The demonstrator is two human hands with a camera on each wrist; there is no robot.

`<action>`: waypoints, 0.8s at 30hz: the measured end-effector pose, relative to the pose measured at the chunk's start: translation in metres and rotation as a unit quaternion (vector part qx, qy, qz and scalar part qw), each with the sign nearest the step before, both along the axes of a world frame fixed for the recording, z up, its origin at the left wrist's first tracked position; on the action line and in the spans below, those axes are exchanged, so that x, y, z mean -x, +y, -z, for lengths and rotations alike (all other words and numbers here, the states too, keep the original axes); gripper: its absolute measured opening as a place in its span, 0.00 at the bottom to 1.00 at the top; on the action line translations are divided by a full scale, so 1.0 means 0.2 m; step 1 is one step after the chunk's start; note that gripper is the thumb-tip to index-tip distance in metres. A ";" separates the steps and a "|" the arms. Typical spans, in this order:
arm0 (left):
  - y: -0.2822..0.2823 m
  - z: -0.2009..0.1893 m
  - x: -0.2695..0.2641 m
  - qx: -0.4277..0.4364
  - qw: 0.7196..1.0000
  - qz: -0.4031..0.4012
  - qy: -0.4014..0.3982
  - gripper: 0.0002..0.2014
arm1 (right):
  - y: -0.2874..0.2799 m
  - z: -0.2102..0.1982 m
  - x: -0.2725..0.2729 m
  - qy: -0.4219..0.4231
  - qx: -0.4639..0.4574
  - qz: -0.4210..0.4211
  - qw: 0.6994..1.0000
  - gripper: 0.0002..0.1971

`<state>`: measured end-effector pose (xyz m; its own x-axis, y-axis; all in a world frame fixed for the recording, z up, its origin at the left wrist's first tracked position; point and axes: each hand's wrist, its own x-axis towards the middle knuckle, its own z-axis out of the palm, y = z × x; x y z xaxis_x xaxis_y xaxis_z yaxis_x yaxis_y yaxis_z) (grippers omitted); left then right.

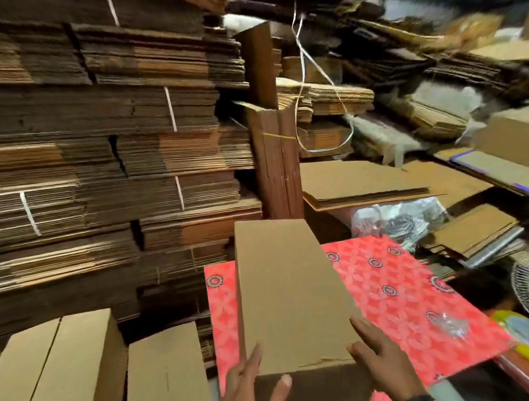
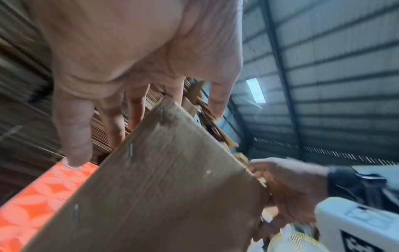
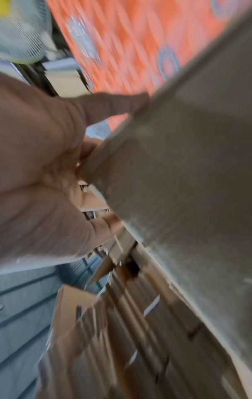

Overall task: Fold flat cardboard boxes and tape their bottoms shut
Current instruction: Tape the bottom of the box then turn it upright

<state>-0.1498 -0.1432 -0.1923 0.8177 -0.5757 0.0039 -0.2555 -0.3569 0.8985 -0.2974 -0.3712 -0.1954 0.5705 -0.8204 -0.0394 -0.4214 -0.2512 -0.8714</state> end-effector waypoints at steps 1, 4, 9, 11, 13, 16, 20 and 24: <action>-0.06 0.04 0.06 -0.002 1.000 0.005 -0.018 0.65 | -0.08 0.05 0.07 0.018 0.011 0.002 1.000 0.28; -0.28 0.12 0.20 -0.034 0.990 0.070 -0.115 0.63 | -0.33 0.16 0.25 0.040 0.065 -0.002 0.997 0.30; -0.82 0.17 0.53 -0.110 0.990 0.067 -0.056 0.58 | -0.84 0.22 0.48 0.078 0.092 -0.011 0.993 0.27; -1.01 0.15 0.62 -0.100 0.994 0.031 -0.036 0.54 | -1.01 0.25 0.58 0.073 0.101 -0.016 0.992 0.27; -1.16 0.14 0.70 -0.120 0.992 0.005 -0.041 0.42 | -1.14 0.25 0.68 0.066 0.106 -0.020 0.992 0.28; -1.30 0.17 0.81 -0.149 0.987 0.001 -0.056 0.38 | -1.29 0.25 0.77 0.070 0.097 -0.049 0.992 0.29; -1.41 0.21 0.89 -0.148 0.980 0.011 -0.135 0.37 | -1.41 0.27 0.81 0.055 0.096 -0.072 0.991 0.31; -1.44 0.22 0.86 -0.178 0.970 0.026 -0.161 0.35 | -1.48 0.26 0.80 0.055 0.097 -0.086 0.990 0.31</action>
<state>-0.3228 -0.4319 -0.2368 0.7772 -0.6274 0.0485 -0.5289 -0.6095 0.5906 -0.4569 -0.6681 -0.2471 0.7029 -0.7102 0.0402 -0.4472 -0.4851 -0.7515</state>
